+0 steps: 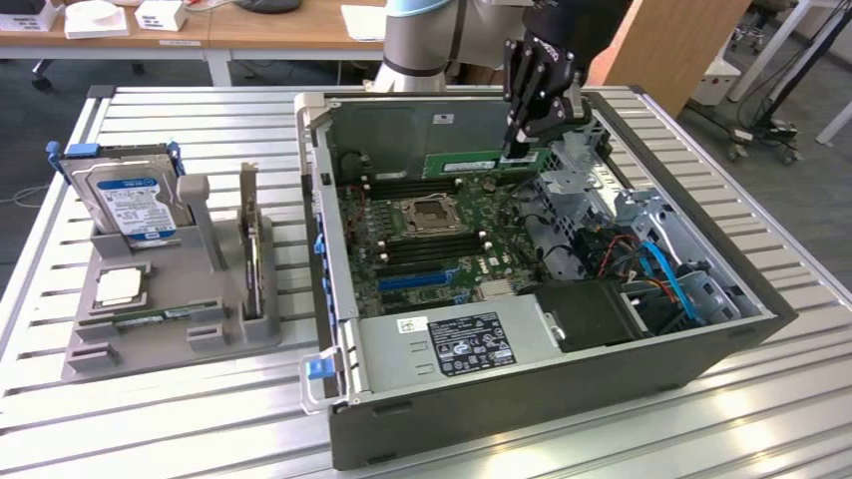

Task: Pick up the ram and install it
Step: 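Pick up the ram and move it above insertion slot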

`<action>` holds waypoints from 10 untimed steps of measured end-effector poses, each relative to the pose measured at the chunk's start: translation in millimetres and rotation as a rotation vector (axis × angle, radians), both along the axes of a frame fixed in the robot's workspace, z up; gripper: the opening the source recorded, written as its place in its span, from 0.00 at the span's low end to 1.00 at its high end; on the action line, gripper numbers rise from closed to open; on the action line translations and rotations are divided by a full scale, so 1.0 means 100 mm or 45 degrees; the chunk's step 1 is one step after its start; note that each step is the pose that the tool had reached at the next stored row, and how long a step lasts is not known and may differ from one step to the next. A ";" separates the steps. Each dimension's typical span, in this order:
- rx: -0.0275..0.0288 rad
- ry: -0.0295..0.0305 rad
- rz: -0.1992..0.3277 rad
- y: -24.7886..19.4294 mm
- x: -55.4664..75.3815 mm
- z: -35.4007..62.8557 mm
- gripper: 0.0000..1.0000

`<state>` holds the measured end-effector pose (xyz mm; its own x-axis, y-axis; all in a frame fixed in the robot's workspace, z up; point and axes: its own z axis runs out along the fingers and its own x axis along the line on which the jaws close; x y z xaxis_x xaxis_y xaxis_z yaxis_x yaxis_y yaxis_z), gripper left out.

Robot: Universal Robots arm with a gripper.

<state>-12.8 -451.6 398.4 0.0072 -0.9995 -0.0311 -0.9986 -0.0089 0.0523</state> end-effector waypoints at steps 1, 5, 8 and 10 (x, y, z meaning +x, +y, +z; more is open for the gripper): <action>0.0000 -0.0001 0.000 0.012 0.00 0.000 0.11; 0.0001 0.0000 0.000 0.066 -0.01 -0.001 0.11; -0.0001 0.0000 0.000 0.107 -0.02 0.000 0.11; 0.0001 -0.0001 0.000 0.134 -0.03 -0.001 0.11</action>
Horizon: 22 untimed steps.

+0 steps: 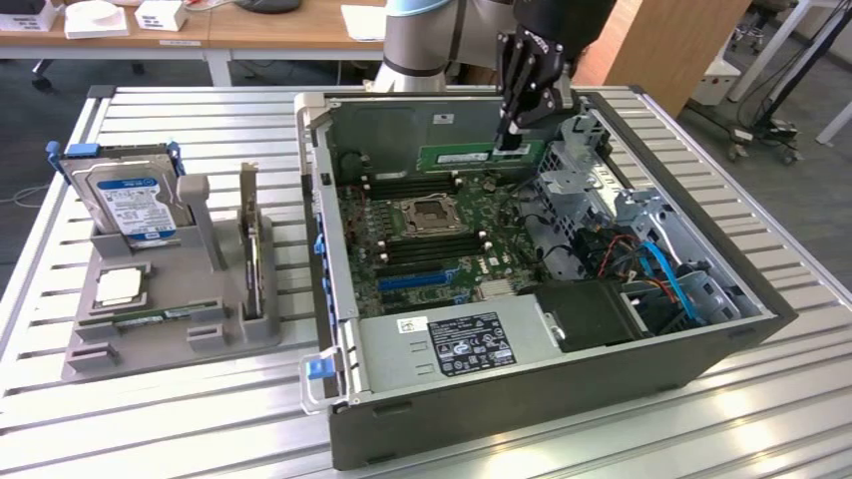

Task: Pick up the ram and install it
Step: 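Pick up the ram and move it above insertion slot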

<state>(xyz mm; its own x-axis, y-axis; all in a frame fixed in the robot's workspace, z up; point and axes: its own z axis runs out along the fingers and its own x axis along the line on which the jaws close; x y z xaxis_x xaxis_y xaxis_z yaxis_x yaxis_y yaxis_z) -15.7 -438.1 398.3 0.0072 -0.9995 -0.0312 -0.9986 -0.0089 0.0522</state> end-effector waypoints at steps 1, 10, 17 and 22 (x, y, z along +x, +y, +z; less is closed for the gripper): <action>0.0000 0.0000 0.000 0.014 0.00 0.000 0.11; 0.0000 0.0000 -0.001 0.137 -0.04 -0.001 0.11; -0.0001 0.0001 -0.002 0.223 -0.06 -0.003 0.11; -0.0001 0.0000 -0.002 0.258 -0.06 -0.006 0.11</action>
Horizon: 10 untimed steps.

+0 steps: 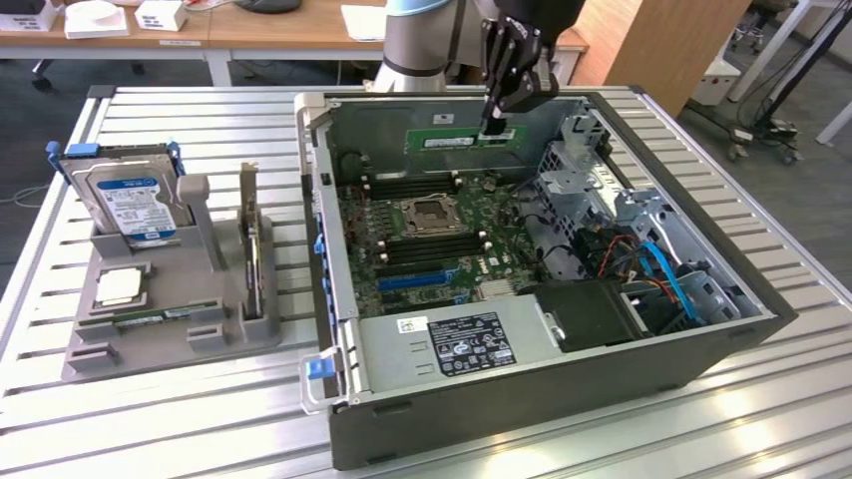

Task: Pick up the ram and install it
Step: 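Pick up the ram and move it above insertion slot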

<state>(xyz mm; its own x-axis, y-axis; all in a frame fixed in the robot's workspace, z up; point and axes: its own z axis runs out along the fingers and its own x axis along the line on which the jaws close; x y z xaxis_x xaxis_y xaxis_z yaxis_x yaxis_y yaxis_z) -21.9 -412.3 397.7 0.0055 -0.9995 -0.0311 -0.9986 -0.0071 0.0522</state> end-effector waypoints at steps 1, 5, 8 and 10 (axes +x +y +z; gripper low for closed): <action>0.0001 0.0000 0.000 0.000 0.00 0.000 0.11; 0.0003 -0.0001 0.000 0.001 0.00 -0.005 0.11; 0.0001 0.0000 0.000 0.001 0.00 -0.029 0.11; 0.0000 0.0000 0.000 0.001 0.00 -0.094 0.11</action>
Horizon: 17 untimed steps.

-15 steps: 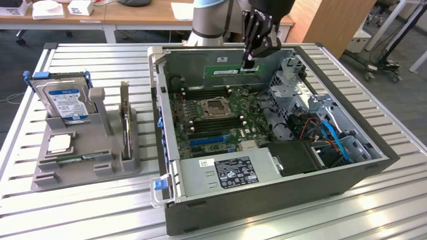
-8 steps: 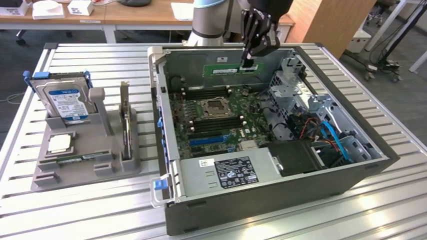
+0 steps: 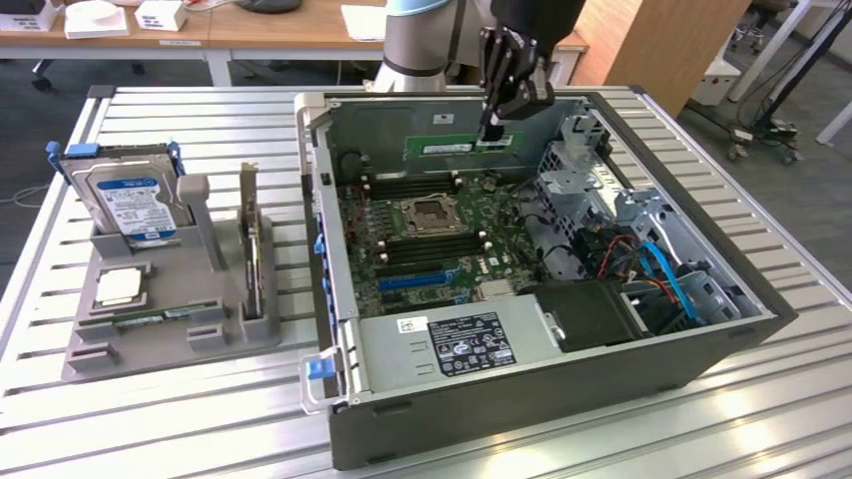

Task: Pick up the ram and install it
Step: 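Pick up the ram and move it above insertion slot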

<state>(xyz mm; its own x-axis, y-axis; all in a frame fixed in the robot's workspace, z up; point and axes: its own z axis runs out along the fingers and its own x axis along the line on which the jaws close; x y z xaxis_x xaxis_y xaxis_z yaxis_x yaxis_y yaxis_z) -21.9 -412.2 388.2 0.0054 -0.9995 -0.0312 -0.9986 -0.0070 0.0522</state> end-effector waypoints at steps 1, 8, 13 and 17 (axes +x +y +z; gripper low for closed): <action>0.0000 0.0000 0.000 0.000 0.00 -0.011 0.11; 0.0001 0.0000 0.000 0.000 0.00 -0.089 0.11; 0.0001 0.0000 0.000 0.000 0.00 -0.142 0.11; 0.0000 0.0000 0.000 0.000 0.00 -0.185 0.11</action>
<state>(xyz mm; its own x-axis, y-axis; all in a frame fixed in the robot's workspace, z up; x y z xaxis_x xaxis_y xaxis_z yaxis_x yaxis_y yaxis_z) -21.9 -412.3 369.8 0.0054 -0.9995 -0.0311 -0.9986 -0.0070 0.0522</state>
